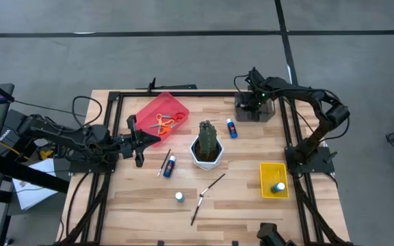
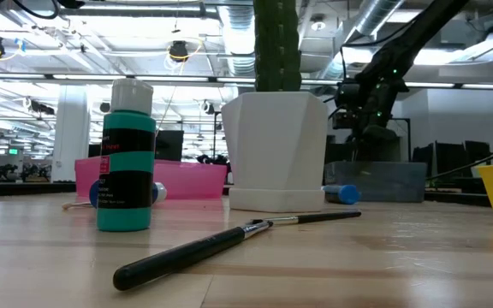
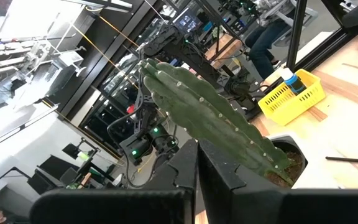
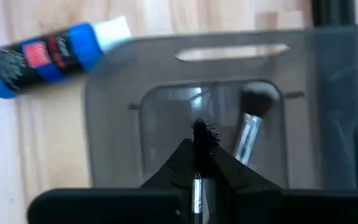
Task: Pick & Place Paint Supplies
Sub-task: Put the lash into the black bin, then put the right blue paint bottle into the yellow basket
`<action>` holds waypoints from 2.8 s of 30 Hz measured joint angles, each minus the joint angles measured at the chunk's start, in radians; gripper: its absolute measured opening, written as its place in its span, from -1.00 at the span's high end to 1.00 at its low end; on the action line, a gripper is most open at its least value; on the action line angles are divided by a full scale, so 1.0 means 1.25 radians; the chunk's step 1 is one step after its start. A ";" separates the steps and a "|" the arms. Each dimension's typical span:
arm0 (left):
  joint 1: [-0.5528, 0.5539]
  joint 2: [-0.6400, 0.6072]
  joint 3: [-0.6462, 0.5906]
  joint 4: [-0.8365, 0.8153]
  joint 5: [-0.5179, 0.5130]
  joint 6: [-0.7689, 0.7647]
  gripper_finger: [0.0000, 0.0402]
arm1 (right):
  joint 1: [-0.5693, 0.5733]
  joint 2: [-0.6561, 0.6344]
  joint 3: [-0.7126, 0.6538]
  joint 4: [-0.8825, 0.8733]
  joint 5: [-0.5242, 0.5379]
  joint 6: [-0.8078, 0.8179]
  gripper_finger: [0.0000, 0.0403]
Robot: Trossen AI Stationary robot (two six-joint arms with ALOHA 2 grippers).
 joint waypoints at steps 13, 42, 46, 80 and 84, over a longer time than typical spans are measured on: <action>0.000 0.000 0.000 -0.001 0.000 0.000 0.97 | 0.003 0.000 0.000 0.018 0.013 0.030 0.87; 0.000 0.000 0.000 0.000 -0.015 0.000 0.97 | 0.101 -0.140 0.174 -0.166 0.011 0.522 0.51; 0.000 0.000 0.000 0.000 -0.060 -0.005 0.97 | 0.172 -0.220 0.122 -0.150 0.023 0.638 0.50; 0.000 0.000 0.000 0.011 -0.107 0.000 0.97 | 0.611 -0.110 -0.170 0.129 0.535 1.363 -0.16; 0.000 0.000 0.000 0.011 -0.107 0.000 0.97 | 0.611 -0.051 -0.170 0.129 0.537 1.384 -0.16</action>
